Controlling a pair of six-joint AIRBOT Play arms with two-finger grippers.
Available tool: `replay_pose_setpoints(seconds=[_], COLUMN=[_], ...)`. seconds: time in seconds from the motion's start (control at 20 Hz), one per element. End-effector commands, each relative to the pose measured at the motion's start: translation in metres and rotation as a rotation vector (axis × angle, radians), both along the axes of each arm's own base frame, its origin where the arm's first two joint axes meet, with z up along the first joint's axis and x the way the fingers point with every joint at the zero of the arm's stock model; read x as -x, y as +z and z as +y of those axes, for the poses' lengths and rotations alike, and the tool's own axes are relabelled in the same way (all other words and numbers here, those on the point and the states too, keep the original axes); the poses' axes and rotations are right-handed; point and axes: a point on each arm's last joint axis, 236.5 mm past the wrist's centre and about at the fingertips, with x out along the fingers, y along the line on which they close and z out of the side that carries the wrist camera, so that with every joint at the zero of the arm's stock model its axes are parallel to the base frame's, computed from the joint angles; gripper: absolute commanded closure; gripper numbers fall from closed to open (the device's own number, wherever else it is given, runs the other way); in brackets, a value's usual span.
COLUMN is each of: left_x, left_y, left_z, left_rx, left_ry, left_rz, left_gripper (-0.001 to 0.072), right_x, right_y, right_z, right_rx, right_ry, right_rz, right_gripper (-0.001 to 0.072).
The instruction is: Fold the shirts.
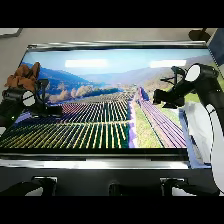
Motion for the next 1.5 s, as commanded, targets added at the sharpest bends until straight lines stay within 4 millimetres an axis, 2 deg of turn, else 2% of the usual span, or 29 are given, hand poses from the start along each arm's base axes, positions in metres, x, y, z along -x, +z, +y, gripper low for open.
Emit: replay_pose_setpoints(seconds=[0.0,0.8,1.0,1.1,1.2,1.25,1.35,1.45], left_x=[0.0,0.0,-0.021,-0.054,-0.095,-0.115,-0.154,-0.204], left_y=[0.0,0.0,0.006,0.021,0.053,0.07,0.09,0.103], left_z=[0.0,0.0,-0.02,-0.031,-0.037,-0.034,-0.003,0.055], left_rx=[0.0,0.0,0.089,0.136,0.178,0.197,0.233,0.291], left_ry=[-0.001,-0.001,0.003,0.0,-0.002,0.026,0.169,0.326], left_rz=[0.0,-0.001,-0.094,-0.247,-0.451,-0.535,-0.591,-0.616], left_gripper=[-0.0008,-0.0007,-0.0007,-0.0008,-0.0012,-0.0011,-0.0012,-0.0013], right_x=[0.0,0.0,-0.002,-0.008,-0.016,-0.019,-0.025,-0.028], right_y=[0.0,0.0,0.0,0.001,0.003,0.004,0.006,0.007], right_z=[0.0,0.001,0.001,0.001,0.0,0.0,0.0,0.0], right_rx=[0.0,-0.001,-0.001,-0.002,-0.003,-0.004,-0.005,-0.006], right_ry=[0.002,0.001,-0.001,-0.006,-0.013,-0.017,-0.022,-0.025], right_rz=[0.0,0.0,-0.007,-0.032,-0.066,-0.08,-0.106,-0.121], right_gripper=[0.015,0.015,0.015,0.015,0.015,0.015,0.0151,0.0151])
